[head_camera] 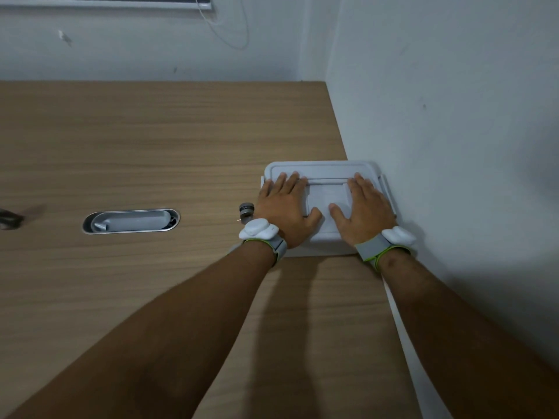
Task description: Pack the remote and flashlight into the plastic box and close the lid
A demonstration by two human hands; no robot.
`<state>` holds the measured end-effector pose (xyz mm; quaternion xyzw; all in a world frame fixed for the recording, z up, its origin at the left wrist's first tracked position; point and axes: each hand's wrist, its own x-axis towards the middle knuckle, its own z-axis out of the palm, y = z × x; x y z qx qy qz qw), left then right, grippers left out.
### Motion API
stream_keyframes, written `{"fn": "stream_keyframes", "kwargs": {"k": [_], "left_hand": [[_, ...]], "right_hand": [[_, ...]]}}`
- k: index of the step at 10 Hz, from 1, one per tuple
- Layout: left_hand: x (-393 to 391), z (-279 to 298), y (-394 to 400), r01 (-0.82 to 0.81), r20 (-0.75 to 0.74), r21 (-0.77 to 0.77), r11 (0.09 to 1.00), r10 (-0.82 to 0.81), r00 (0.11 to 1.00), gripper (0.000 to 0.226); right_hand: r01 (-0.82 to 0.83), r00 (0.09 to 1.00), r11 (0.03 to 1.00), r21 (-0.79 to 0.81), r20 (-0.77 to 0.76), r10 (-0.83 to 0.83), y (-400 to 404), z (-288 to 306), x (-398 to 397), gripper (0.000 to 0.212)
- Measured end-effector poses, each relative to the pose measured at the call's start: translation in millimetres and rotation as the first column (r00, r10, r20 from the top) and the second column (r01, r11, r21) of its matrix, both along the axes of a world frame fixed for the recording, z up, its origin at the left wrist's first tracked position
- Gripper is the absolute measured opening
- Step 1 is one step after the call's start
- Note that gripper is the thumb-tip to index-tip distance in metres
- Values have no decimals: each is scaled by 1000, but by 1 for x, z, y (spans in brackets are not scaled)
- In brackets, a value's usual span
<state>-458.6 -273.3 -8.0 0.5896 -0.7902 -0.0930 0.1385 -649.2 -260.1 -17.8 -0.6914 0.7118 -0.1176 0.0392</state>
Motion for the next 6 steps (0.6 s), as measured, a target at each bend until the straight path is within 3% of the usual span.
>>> {"fn": "stream_keyframes", "kwargs": {"k": [2, 3, 5, 6], "left_hand": [[-4, -1, -4, 32, 4, 25, 999, -32, 999, 76], [-1, 4, -4, 50, -23, 53, 997, -49, 999, 75], [33, 30, 9, 45, -279, 53, 998, -29, 960, 61], [59, 39, 20, 47, -432, 190, 981, 40, 901, 46]], "right_hand": [[9, 1000, 1000, 28, 3, -9, 0, 2, -6, 81], [14, 995, 999, 35, 97, -18, 0, 8, -4, 80], [19, 876, 996, -82, 482, 23, 27, 37, 8, 63], [53, 778, 998, -17, 627, -30, 43, 51, 22, 46]]}}
